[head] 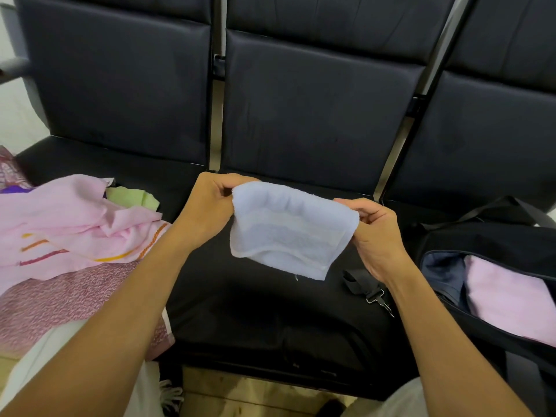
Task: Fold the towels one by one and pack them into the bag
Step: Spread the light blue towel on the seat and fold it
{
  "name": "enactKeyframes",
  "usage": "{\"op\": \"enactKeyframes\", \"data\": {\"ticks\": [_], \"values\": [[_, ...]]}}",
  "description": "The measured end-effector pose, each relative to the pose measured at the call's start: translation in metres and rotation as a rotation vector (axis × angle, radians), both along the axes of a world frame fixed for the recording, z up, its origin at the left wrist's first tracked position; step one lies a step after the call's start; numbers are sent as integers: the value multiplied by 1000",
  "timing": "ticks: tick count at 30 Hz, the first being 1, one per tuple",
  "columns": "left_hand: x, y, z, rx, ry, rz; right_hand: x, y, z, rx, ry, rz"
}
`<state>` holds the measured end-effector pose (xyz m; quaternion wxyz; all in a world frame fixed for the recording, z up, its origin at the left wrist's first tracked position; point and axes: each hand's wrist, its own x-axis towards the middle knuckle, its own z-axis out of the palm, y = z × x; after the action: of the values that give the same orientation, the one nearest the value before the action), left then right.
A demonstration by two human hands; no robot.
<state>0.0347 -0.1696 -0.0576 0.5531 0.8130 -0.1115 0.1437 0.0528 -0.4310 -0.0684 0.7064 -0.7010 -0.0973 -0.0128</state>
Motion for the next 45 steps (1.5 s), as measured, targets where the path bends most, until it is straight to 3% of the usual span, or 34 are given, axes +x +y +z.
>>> {"op": "enactKeyframes", "data": {"ticks": [7,14,18,27,34,45], "values": [[3,6,-3,-59,23,36,2,3,-1,-27,-49,-47],[-1,1,7,-319,200,-19,2,9,-4,-60,-41,-32],[-2,0,8,-144,147,-44,4,8,-7,-77,-8,-6],[2,6,10,-40,101,3,1,15,-12,-243,24,37],[6,16,5,312,32,205,3,11,-9,-200,-89,-1],[5,13,5,257,101,200,2,10,-8,-75,18,41]]}}
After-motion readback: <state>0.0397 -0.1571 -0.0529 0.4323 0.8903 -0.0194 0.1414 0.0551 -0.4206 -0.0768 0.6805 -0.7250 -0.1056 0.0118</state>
